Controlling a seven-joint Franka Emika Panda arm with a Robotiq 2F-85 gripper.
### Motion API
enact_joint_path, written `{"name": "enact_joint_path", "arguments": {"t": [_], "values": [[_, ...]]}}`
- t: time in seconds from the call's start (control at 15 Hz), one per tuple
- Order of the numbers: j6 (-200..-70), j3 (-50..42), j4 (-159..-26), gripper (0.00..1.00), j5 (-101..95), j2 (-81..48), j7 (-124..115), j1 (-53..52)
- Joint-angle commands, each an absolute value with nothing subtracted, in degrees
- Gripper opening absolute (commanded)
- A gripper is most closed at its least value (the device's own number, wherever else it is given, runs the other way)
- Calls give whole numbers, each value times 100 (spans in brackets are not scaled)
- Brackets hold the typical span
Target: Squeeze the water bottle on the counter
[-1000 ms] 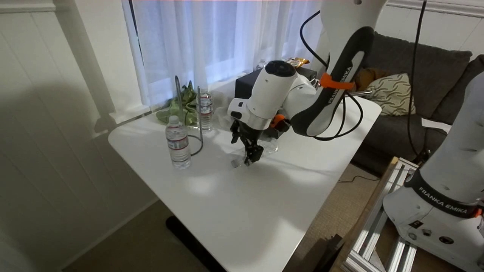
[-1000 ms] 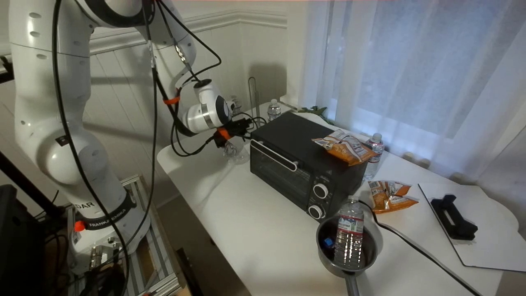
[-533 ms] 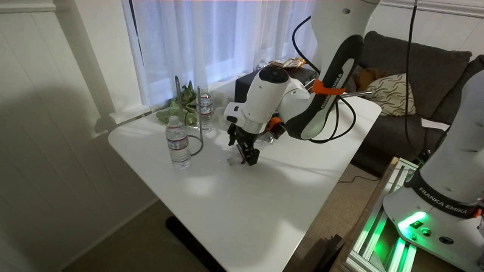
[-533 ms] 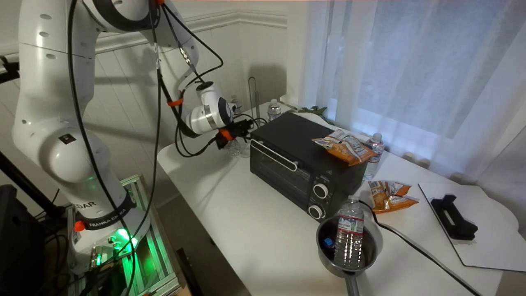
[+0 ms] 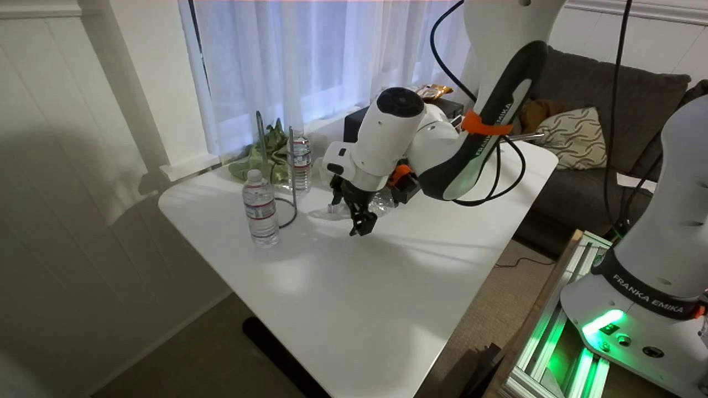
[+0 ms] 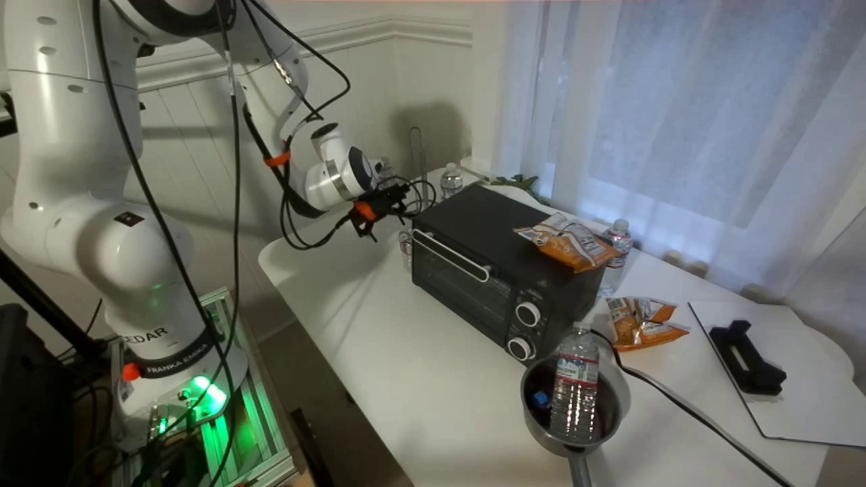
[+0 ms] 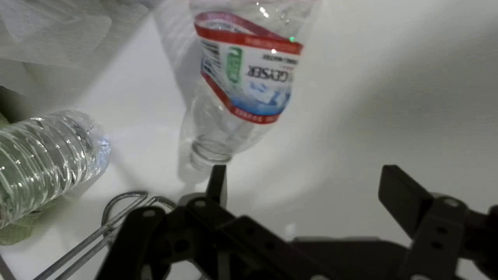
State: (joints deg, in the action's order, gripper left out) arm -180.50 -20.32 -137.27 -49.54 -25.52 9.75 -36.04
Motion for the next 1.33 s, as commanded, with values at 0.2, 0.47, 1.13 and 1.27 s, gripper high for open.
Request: {"name": "enact_joint_path", "arguments": {"t": [0.2,0.47,1.13,1.27], "values": [[-17151,-2494,-14581,100,-5042,-1384,336,-4435],[-16440,-2566,-15176,100,-5024,-382,-41,-4612],[-16032,-2855,-15858,100,-4982,1211,33,-4159],[-15974,-2905,-15947,100,-5004,1462,96,-4087]]}}
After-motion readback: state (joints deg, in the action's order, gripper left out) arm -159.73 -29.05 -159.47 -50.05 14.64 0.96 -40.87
